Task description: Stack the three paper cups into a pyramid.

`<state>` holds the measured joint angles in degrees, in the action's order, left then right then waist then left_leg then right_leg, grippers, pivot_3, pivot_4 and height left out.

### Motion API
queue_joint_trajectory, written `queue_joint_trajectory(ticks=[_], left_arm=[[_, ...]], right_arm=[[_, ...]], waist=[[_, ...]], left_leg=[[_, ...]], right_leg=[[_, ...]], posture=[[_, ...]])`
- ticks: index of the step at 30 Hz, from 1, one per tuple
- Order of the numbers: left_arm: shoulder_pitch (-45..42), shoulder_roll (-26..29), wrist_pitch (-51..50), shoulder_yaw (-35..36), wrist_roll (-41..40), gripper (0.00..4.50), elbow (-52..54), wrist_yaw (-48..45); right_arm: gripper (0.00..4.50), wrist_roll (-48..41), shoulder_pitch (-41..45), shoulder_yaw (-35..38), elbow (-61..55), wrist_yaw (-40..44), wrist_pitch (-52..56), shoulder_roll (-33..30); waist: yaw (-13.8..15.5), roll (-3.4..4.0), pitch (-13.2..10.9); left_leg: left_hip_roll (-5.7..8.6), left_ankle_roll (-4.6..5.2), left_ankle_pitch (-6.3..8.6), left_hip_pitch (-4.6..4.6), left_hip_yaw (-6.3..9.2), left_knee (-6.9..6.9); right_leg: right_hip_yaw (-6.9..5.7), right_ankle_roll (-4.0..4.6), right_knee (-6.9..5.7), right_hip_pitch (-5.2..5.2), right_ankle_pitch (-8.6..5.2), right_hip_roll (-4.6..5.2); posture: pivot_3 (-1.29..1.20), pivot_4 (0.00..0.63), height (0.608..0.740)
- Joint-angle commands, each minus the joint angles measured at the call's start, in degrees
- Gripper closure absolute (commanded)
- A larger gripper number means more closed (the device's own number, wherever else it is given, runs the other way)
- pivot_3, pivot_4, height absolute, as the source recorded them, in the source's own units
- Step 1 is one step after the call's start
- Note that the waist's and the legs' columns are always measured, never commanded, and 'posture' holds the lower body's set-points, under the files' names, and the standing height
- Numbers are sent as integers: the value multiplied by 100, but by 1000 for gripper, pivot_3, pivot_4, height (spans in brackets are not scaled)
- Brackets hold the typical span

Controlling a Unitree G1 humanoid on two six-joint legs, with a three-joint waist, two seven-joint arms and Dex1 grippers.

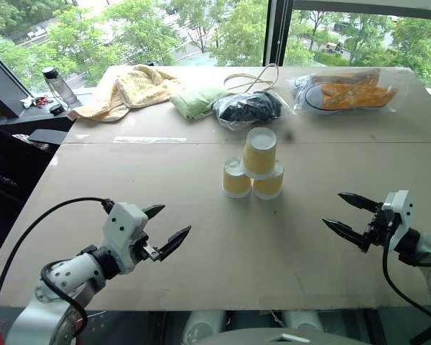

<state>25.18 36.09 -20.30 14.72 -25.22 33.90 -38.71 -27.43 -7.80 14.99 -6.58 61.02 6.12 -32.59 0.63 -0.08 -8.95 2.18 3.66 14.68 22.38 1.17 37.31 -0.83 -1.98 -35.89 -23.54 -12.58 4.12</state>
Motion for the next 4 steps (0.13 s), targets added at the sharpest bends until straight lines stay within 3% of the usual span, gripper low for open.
queue_joint_trajectory(ticks=[1, 4], left_arm=[[87, -39, 450, -78, 195, 0, -174, -207], [115, -46, 664, -134, 269, 0, -299, -346]], right_arm=[[134, -53, -13, 80, -91, 41, -320, 21], [134, -79, -24, 61, -69, 31, -386, 16]], waist=[[14, 0, 0], [22, 0, 0]], left_leg=[[-1, 0, 0, 1, 0, 0], [-5, 0, 0, 4, -1, 0]], right_leg=[[-2, 0, -1, 0, 0, 0], [-7, 0, 0, -2, -1, -3]], posture=[[0, 150, 740], [0, 150, 740]])
